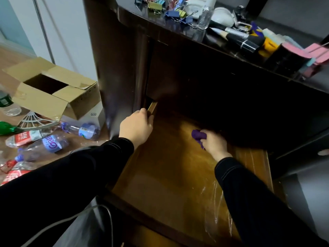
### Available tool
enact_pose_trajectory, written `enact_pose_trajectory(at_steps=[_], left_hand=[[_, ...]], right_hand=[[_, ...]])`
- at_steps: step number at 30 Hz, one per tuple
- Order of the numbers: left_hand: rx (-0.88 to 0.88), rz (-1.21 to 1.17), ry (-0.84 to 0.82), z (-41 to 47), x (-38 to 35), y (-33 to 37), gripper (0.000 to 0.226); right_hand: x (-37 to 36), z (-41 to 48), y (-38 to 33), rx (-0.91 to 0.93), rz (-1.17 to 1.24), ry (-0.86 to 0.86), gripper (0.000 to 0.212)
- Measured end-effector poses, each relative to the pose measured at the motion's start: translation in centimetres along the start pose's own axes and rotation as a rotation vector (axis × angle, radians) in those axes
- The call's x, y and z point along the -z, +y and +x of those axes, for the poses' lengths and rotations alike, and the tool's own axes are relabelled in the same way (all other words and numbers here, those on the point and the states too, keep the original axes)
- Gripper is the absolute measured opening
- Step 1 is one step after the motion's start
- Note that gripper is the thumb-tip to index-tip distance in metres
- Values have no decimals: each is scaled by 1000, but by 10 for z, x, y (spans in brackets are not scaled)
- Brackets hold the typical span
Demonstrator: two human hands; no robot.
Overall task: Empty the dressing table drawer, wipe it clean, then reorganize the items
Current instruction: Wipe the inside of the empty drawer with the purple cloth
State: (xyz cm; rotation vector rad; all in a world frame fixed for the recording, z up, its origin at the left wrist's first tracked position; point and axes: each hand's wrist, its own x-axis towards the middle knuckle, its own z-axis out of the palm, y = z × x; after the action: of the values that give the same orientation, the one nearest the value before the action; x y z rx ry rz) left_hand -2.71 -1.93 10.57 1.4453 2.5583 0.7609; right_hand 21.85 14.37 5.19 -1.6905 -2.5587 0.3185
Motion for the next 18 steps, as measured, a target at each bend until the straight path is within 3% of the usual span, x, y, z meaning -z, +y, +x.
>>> enact_pose_trajectory(at_steps=[9,18], left_hand=[[-6,4,-11,0,4,2,29],[-24,17,-39,-12,17,8,34]], right_hand=[[3,-19,-6,86,-78,-60,38],[8,-148,-29,336,-156,-400,37]])
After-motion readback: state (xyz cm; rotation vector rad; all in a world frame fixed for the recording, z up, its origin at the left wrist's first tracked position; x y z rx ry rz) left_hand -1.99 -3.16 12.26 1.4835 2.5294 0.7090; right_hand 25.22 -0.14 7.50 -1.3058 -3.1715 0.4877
